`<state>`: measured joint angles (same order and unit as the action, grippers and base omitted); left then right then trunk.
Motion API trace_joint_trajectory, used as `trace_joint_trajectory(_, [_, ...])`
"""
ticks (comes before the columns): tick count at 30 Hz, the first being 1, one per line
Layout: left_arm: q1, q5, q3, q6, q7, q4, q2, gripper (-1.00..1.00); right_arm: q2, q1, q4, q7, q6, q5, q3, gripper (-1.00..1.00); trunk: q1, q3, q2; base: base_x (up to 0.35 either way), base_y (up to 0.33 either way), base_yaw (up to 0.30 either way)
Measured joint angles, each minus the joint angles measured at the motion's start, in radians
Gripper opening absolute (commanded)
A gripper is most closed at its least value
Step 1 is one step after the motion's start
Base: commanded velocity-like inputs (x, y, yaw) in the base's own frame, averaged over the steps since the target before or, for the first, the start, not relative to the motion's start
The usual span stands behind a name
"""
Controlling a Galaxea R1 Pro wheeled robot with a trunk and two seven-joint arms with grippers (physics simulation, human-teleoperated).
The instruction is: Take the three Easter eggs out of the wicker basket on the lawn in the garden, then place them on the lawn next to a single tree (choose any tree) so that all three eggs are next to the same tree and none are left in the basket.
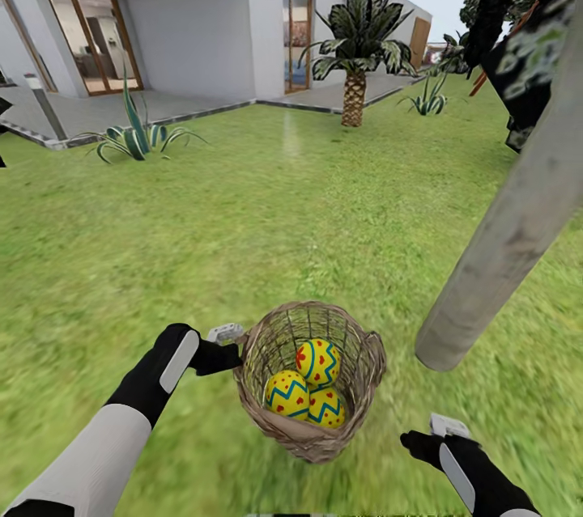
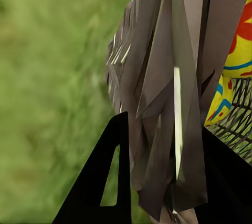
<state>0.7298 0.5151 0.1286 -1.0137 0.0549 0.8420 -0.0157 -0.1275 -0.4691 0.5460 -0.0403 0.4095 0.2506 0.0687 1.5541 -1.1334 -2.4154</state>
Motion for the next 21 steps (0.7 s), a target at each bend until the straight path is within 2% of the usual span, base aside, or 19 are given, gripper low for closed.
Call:
trace_joint_trajectory(14, [0.0, 0.0, 0.0, 0.0, 0.0, -0.002, -0.002, -1.0, -0.001, 0.0, 0.0, 0.0, 0.0, 0.0, 0.001, 1.0, 0.0, -0.015, 0.0, 0.0, 0.0, -0.222])
trace_joint_trajectory(18, [0.0, 0.008, 0.0, 0.0, 0.0, -0.001, -0.002, -1.0, -0.003, 0.0, 0.0, 0.0, 0.0, -0.001, 0.001, 1.0, 0.0, -0.017, 0.0, 0.0, 0.0, -0.064])
trace_joint_trajectory(21, [0.0, -0.001, 0.0, 0.0, 0.0, -0.001, -0.002, -1.0, -0.003, 0.0, 0.001, 0.0, 0.0, -0.002, 0.001, 1.0, 0.0, -0.017, 0.0, 0.0, 0.0, -0.001])
